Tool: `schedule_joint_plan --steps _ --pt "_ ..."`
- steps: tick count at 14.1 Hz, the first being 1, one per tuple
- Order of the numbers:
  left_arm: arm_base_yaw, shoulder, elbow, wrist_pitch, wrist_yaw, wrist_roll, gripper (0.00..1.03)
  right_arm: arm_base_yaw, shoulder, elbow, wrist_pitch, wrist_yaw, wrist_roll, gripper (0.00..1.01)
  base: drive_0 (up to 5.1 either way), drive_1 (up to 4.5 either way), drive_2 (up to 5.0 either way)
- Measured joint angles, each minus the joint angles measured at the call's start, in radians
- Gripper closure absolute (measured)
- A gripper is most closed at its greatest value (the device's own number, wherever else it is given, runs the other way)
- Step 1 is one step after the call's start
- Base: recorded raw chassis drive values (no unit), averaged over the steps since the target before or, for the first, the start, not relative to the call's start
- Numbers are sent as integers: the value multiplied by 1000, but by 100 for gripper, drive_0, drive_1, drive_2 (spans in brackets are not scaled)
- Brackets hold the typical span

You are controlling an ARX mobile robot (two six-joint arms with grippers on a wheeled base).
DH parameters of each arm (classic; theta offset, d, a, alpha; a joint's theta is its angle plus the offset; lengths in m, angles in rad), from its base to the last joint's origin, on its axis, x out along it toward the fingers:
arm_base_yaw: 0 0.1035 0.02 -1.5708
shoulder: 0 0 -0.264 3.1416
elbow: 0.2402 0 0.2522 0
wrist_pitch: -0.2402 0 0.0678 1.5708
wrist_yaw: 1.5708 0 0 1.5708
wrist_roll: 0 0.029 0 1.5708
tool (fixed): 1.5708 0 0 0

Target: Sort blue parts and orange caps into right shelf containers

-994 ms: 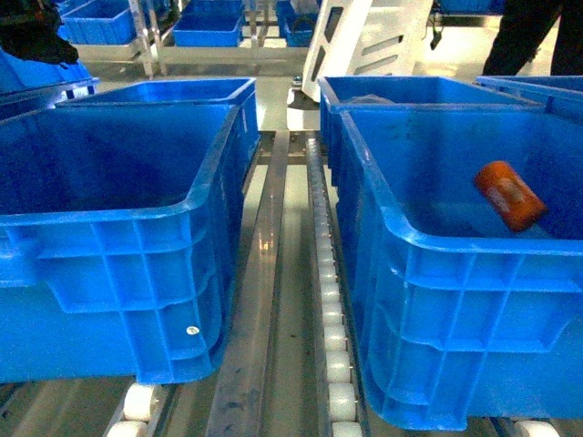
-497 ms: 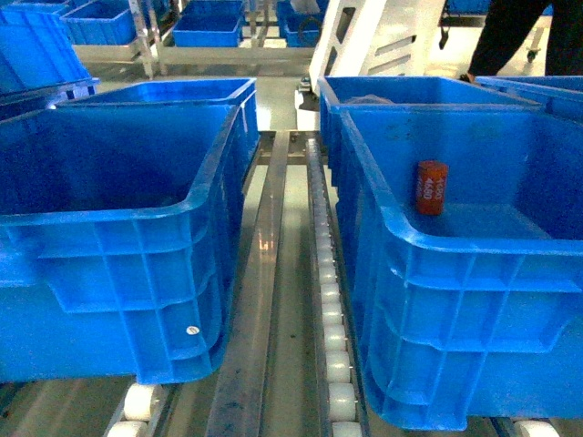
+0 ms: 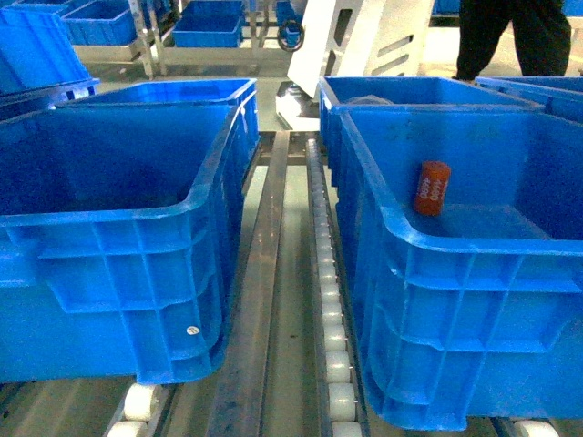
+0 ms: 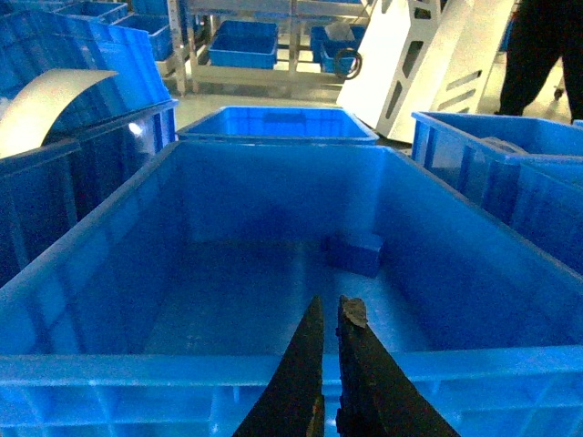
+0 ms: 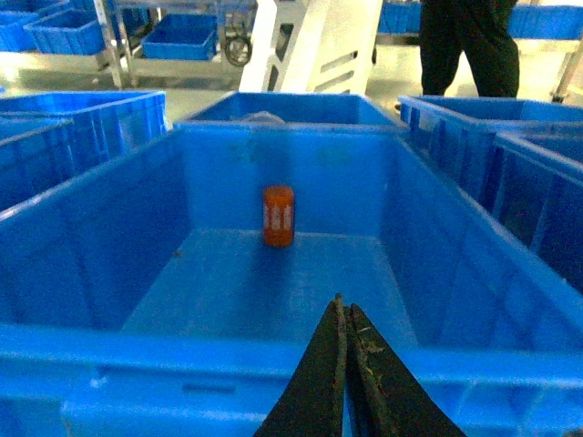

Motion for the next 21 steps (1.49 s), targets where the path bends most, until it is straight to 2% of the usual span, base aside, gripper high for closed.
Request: schedule_joint_plan --steps 1,2,4,11,16,21 --pt "0 -43 -18 -22 0 0 101 0 -44 -28 -45 0 0 98 0 0 0" --pt "0 -40 -54 47 0 0 101 0 -105 -34 -82 0 0 98 0 0 0" --pt "0 -137 -99 -61 0 0 101 0 -227 -45 -179 0 0 98 0 0 0" --pt "0 -510 -111 -380 0 0 101 0 -570 -56 -491 0 0 98 0 0 0" --pt "0 -686 -111 -549 0 0 101 0 -724 -56 -643 0 0 98 0 0 0" --pt "-1 -799 -111 -663 0 0 101 0 -827 -56 -745 0 0 98 0 0 0"
